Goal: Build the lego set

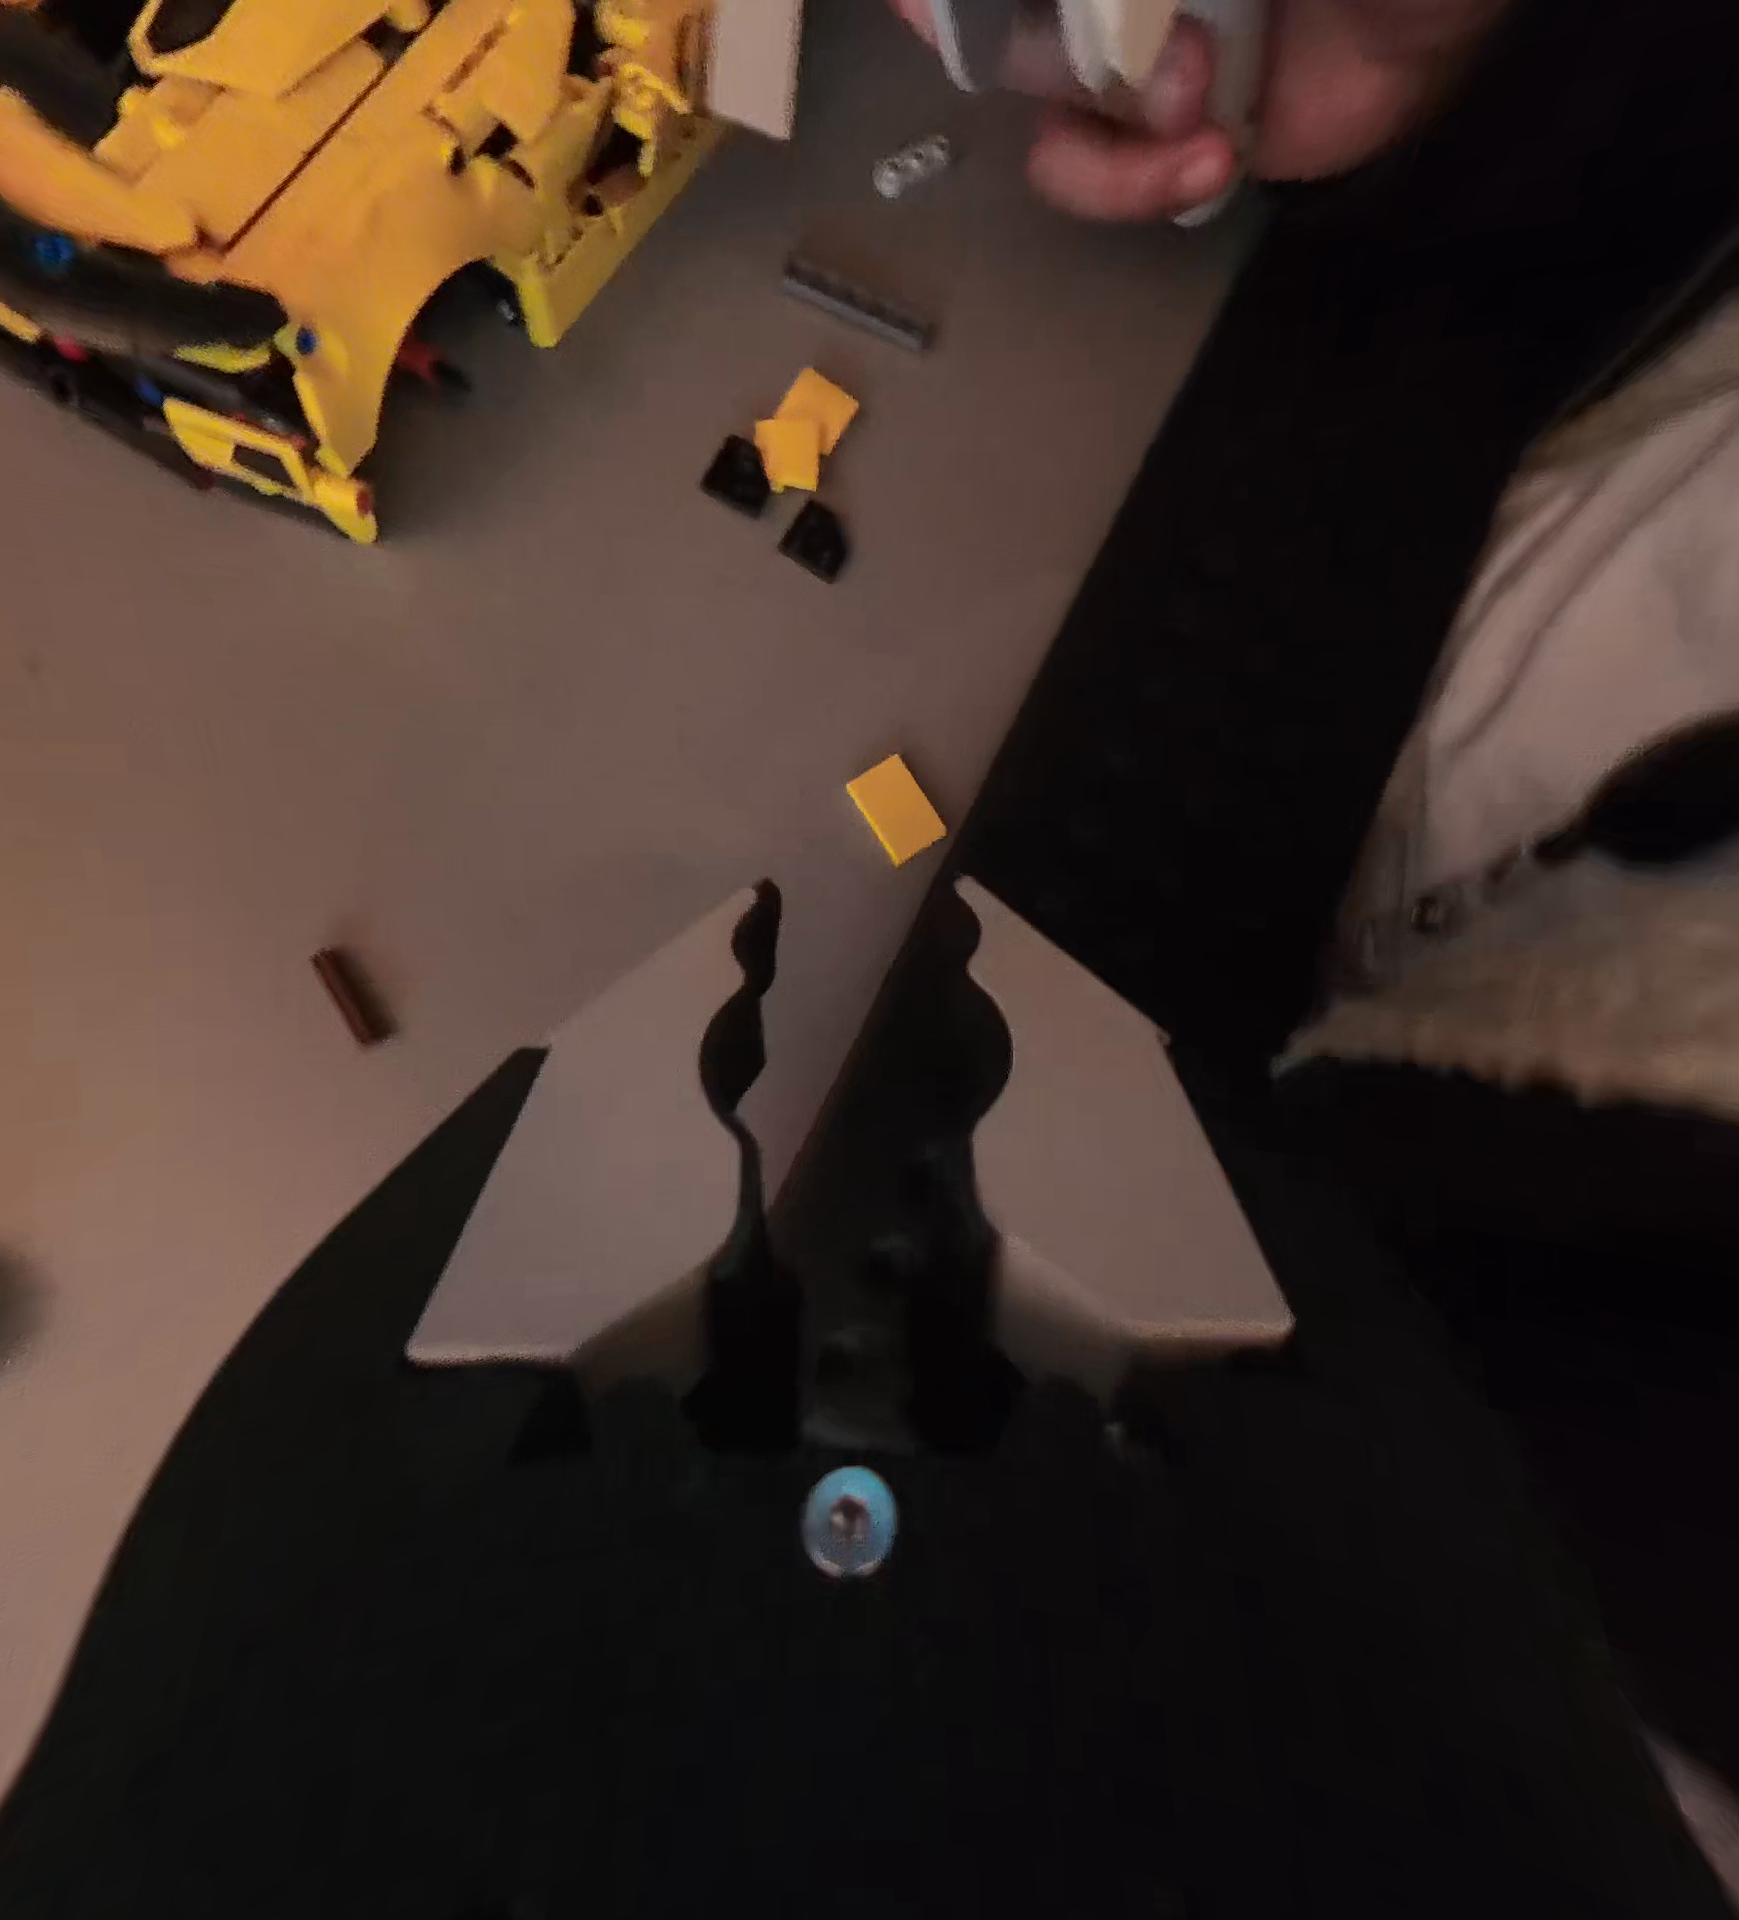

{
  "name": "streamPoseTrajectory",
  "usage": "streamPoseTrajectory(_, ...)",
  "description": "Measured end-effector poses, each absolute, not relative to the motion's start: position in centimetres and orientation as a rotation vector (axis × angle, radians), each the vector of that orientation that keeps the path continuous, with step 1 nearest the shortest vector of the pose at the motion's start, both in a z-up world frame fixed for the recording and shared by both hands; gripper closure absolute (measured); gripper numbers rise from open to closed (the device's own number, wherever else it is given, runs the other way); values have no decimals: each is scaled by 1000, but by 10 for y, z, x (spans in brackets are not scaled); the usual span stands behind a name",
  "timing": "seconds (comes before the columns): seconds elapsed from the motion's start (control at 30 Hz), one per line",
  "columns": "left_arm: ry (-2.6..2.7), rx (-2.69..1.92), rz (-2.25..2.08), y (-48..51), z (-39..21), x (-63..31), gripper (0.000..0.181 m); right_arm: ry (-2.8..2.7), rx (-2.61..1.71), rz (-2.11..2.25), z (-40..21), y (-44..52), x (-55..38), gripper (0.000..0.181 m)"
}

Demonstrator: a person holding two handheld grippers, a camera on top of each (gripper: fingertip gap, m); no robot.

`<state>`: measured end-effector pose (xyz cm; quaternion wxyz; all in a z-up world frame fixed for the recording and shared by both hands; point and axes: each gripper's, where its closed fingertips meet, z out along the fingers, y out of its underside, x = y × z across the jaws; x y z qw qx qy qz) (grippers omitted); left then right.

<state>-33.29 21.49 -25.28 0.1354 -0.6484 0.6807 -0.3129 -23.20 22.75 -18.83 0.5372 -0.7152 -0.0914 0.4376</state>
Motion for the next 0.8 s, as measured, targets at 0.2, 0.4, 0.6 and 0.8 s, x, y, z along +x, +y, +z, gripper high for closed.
streamPoseTrajectory(0.2, 1643, -2050, -698, 202, -277, -316, 148, -194, -1679, 1031, -184, 228, -224, 181)
streamPoseTrajectory(0.4, 1749, -2092, -504, 203, -302, -307, 149, -214, -1670, 1037, -180, 225, -227, 181)
streamPoseTrajectory(0.6, 1823, -1931, -339, 237, -302, -295, 177, -202, -1667, 1000, -179, 226, -220, 181)
streamPoseTrajectory(0.8, 1744, -1987, -653, 254, -285, -276, 168, -306, -1737, 863, -195, 227, -229, 181)
